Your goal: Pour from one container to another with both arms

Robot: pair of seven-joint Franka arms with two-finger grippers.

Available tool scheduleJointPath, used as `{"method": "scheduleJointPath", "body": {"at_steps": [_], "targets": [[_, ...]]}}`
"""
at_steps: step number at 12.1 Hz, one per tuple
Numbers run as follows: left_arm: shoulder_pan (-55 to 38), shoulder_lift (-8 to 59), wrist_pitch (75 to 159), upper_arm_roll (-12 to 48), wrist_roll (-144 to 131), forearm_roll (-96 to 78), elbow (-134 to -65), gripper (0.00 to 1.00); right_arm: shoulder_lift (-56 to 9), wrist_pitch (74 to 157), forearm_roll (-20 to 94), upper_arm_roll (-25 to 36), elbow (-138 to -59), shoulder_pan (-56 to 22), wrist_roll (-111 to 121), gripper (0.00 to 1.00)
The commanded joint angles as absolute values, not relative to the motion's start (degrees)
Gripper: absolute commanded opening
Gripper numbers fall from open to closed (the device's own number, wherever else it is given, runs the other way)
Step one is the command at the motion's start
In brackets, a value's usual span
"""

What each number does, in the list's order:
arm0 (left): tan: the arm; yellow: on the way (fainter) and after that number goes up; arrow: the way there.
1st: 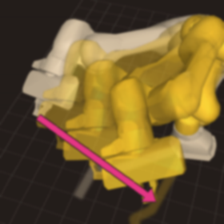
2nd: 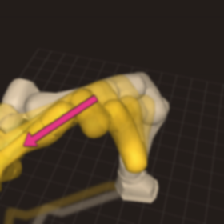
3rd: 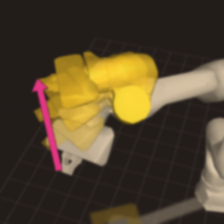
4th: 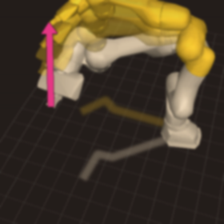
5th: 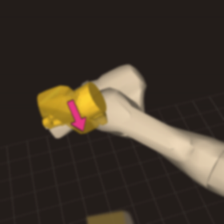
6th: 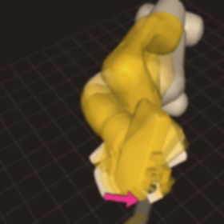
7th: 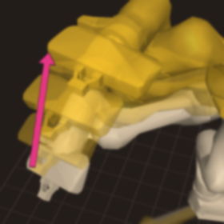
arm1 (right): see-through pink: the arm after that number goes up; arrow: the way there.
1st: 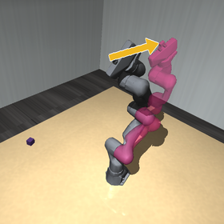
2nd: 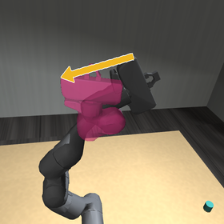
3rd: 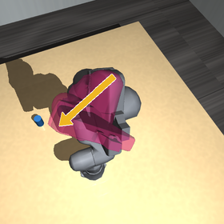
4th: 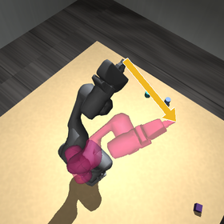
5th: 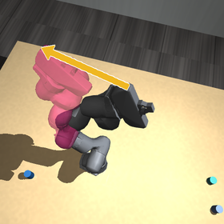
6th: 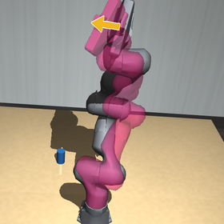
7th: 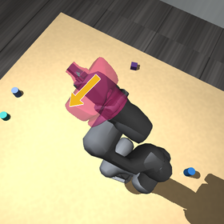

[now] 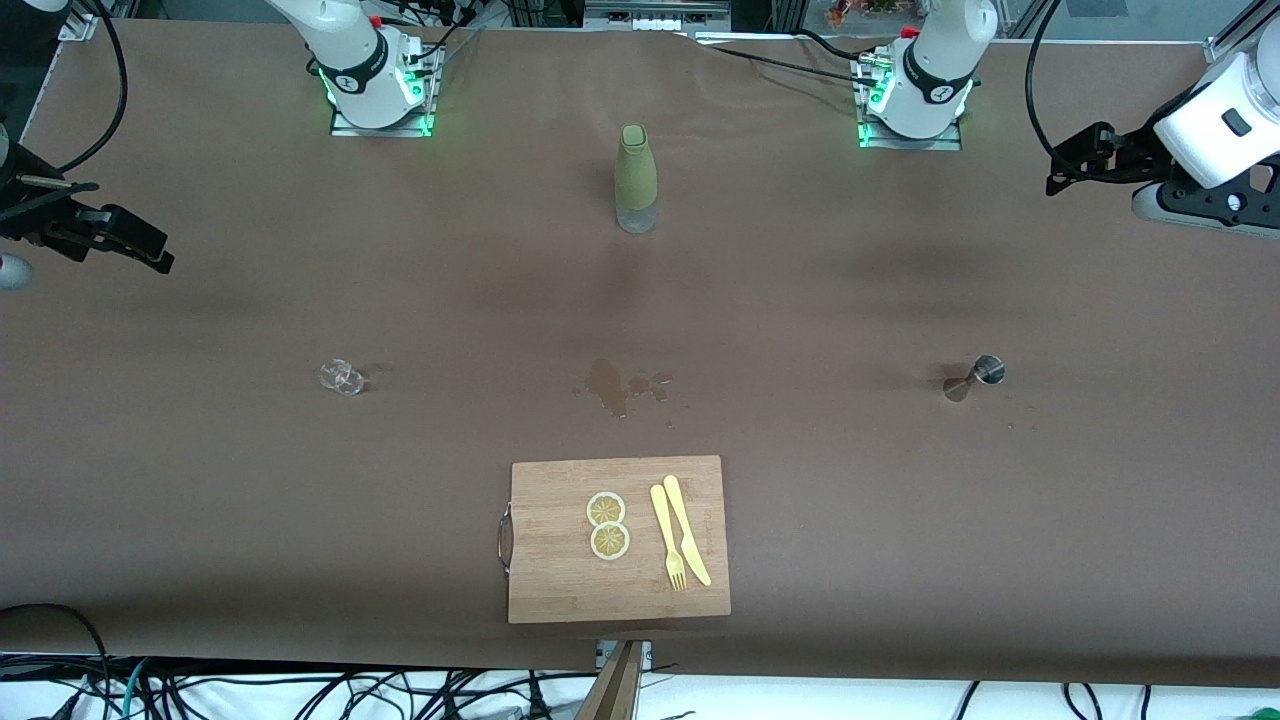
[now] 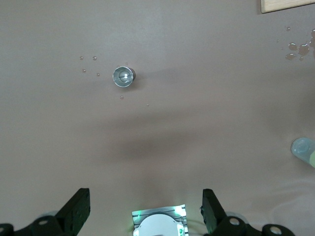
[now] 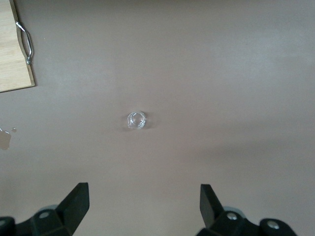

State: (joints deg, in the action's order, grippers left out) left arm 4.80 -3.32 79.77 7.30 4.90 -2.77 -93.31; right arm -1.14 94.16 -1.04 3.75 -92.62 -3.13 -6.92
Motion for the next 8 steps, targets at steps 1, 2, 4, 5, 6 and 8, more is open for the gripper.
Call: {"method": "scheduleJointPath", "body": {"at_steps": [1,2,4,5,6,8], "targets": [[6.50,-4.04,79.54,7.29,7.29,-4.22,-93.87,1.00,-0.97,93.87,-0.35,3.69,-92.64,-3.08,-6.24,1.00],[6.59,-4.13,79.37,7.29,7.47,-4.22,-93.87,1.00,-0.97,93.87,-0.35,3.69,-92.64,-3.08,-6.15,1.00],[7.47,-4.13,79.37,7.29,9.83,-4.22,-93.78,1.00,-0.97,93.87,-0.35,3.69,-92.64,-3.08,-6.15,1.00],[7.91,-4.04,79.37,7.29,11.06,-4.65,-93.78,1.00,-0.97,93.87,-0.35,3.69,-92.64,-3.08,-6.15,1.00],[9.48,-3.69,79.28,7.29,14.03,-5.96,-93.69,1.00,-0.97,93.87,-0.35,3.69,-92.64,-3.08,-6.15,1.00],[12.73,-2.12,79.54,7.21,23.07,-8.24,-93.25,1.00,-0.97,93.87,-0.35,3.69,-92.72,-3.08,-6.24,1.00]]}}
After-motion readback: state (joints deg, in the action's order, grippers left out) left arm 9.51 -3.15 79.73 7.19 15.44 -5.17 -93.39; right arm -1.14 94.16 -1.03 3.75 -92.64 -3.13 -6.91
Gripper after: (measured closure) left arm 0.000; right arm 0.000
